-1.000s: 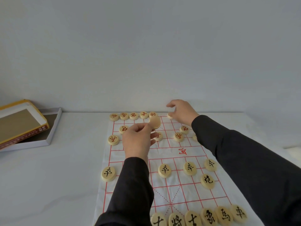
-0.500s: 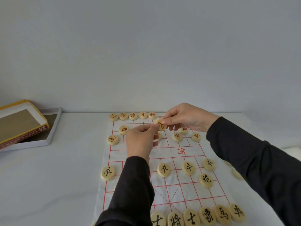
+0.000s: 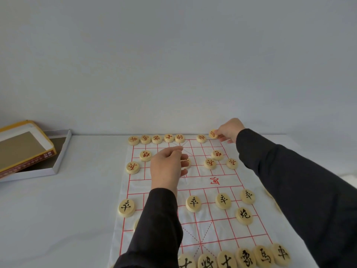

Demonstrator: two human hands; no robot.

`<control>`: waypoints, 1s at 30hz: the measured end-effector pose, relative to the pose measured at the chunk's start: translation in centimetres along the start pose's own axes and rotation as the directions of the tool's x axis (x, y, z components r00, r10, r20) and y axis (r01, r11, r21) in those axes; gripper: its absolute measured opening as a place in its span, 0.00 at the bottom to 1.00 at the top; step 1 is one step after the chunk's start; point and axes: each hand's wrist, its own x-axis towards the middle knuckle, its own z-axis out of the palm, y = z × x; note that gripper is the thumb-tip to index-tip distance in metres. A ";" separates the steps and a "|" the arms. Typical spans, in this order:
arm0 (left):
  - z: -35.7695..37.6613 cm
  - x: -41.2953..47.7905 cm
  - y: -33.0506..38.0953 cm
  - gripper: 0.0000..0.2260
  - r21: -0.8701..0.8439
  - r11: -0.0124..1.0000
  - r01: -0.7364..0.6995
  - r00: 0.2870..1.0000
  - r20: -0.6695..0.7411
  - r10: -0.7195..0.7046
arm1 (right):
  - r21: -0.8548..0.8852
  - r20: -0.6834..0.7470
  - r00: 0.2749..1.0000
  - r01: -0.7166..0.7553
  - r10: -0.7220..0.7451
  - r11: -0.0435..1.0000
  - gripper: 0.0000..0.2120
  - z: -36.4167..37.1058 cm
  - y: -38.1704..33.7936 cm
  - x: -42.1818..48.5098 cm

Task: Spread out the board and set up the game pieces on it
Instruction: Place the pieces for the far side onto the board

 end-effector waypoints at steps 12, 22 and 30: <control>0.0 0.1 0.0 0.10 0.003 1.000 0.004 1.000 -0.026 -0.004 | -0.178 0.006 0.999 -0.049 0.051 0.983 0.11 1.5 -0.5 1.0; 0.1 0.1 -0.1 0.10 0.020 1.000 -0.005 1.000 -0.010 0.005 | -0.318 -0.159 0.979 0.068 -0.124 0.946 0.14 1.7 0.6 0.9; 2.6 -3.3 -0.6 0.10 0.207 0.965 -0.162 0.975 0.186 0.123 | -0.178 -0.066 0.978 0.183 -0.197 0.967 0.12 -0.5 2.0 -4.6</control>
